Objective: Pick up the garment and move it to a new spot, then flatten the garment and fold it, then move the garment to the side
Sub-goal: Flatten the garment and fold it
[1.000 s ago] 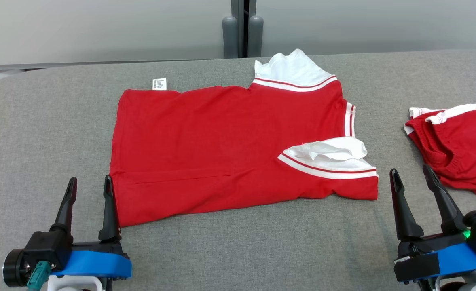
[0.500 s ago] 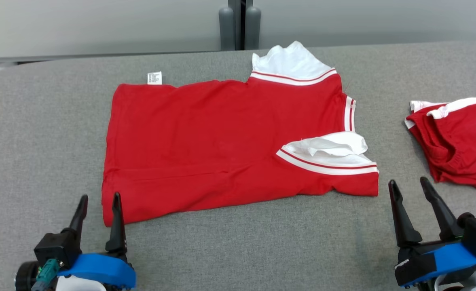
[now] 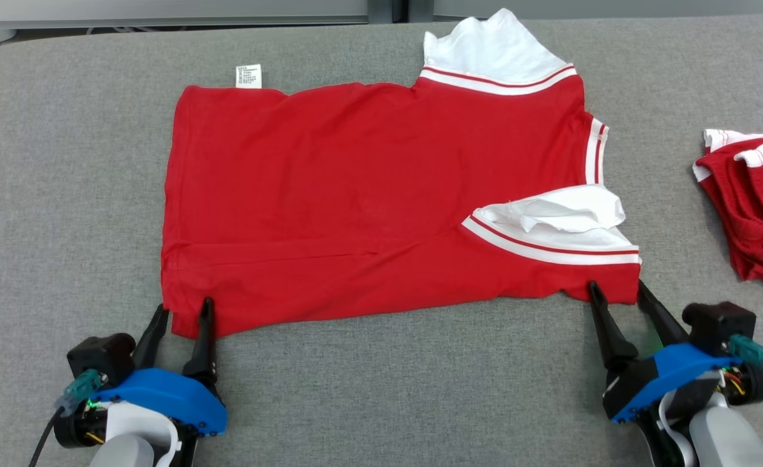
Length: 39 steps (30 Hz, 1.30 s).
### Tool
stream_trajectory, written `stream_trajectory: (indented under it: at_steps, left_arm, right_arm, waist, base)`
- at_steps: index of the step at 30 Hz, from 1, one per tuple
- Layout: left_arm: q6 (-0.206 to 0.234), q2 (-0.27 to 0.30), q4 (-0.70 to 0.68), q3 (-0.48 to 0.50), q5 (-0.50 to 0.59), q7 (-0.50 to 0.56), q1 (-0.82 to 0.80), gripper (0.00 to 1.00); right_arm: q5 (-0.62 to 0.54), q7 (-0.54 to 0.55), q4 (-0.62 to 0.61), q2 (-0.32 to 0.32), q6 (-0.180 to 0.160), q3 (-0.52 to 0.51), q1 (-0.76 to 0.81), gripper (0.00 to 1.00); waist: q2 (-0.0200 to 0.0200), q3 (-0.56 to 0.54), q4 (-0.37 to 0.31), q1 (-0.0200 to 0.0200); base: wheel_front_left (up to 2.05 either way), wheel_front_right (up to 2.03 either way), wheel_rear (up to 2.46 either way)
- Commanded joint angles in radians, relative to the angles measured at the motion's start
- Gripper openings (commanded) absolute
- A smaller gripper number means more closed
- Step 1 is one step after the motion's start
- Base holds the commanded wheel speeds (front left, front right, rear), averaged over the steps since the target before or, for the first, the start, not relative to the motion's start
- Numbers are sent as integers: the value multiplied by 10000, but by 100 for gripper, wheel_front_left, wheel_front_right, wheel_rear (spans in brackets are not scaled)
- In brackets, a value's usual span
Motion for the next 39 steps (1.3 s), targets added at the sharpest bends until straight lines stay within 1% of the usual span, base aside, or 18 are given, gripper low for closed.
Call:
stream_trajectory:
  at_steps: [1, 2, 3, 4, 5, 8, 11, 15, 18, 23, 26, 29, 30, 31, 32, 33, 35, 39]
  left_arm:
    - [-60, -101, 263, -99, -145, 259, 37, 100]
    - [-111, -100, 282, -149, -133, 274, -22, 40]
    - [-167, -77, 299, -211, -176, 331, -55, 0]
    - [-215, -73, 305, -258, -232, 377, -86, 0]
    - [-228, -39, 245, -280, -217, 294, -119, 0]
    - [-235, 75, 19, -232, -235, 114, -54, 0]
    - [-157, 163, -326, -149, -295, 44, 135, 0]
    - [9, 376, -970, -85, -338, 386, 641, 0]
    - [192, 564, -1546, -17, -386, 753, 1078, 0]
    - [509, 746, -2372, 63, -609, 1480, 1951, 0]
    - [627, 785, -2620, 57, -797, 1895, 2474, 0]
    - [730, 747, -2583, -64, -880, 2241, 2862, 0]
    - [746, 776, -2551, -161, -781, 2274, 2947, 60]
    - [781, 719, -2584, -148, -776, 2128, 2936, 100]
    - [800, 662, -2542, -182, -734, 2034, 2948, 100]
    - [837, 646, -2492, -246, -612, 1908, 2983, 100]
    - [976, 557, -2497, -157, -414, 1312, 2856, 100]
    - [1266, 548, -2641, -120, 224, 83, 2501, 100]
  right_arm:
    - [104, 45, 71, -58, 1, 49, -200, 100]
    - [200, 95, 259, -110, 1, 180, -335, 100]
    - [325, 113, 408, -134, 1, 275, -398, 47]
    - [401, 57, 507, -183, 1, 333, -453, 6]
    - [464, 6, 558, -238, 1, 372, -510, 0]
    - [646, -218, 520, -375, 1, 432, -468, 0]
    - [760, -347, 254, -523, 1, 354, -112, 0]
    - [831, -184, -463, -594, -1, 187, 684, 0]
    - [749, 129, -1184, -489, -1, 16, 1445, 0]
    - [665, 857, -2229, -102, -1, -340, 2815, 0]
    - [672, 1173, -2519, 151, -2, -489, 3461, 0]
    - [692, 1196, -2592, 283, -1, -484, 3754, 0]
    - [679, 1151, -2544, 306, -1, -479, 3798, 39]
    - [622, 1077, -2481, 324, -1, -542, 3803, 73]
    - [583, 952, -2431, 340, -2, -606, 3748, 100]
    - [510, 834, -2373, 345, -1, -645, 3689, 100]
    - [371, 513, -2386, 344, 1, -673, 3480, 100]
    - [-27, -93, -2751, 199, 1, -800, 3093, 100]
  waist:
    - [-1, 32, 15, -1]
    - [-1, 44, 28, -1]
    - [-1, 60, 47, -1]
    - [-1, 66, 59, -1]
    - [-1, 67, 74, -1]
    - [-1, -28, 119, -1]
    - [-1, -266, 173, -1]
    - [-1, -661, 220, -1]
    - [-1, -902, 218, -1]
    - [-1, -1200, 171, -1]
    - [-1, -1313, 103, -1]
    - [-1, -1371, 34, -1]
    - [-1, -1414, 9, -1]
    - [-1, -1420, -10, -1]
    - [-1, -1444, -16, -1]
    - [-1, -1465, -13, -1]
    - [-1, -1496, 13, -1]
    - [-1, -1565, 51, -1]
  base:
    - [0, 0, 0]
    - [0, 0, 0]
    - [0, 0, 0]
    - [0, 0, 0]
    - [0, 0, 0]
    - [0, 0, 0]
    - [0, 0, 0]
    - [0, 0, 0]
    - [0, 0, 0]
    - [0, 0, 0]
    - [0, 0, 0]
    - [0, 0, 0]
    - [0, 0, 0]
    - [0, 0, 0]
    - [0, 0, 0]
    - [0, 0, 0]
    - [0, 0, 0]
    - [0, 0, 0]
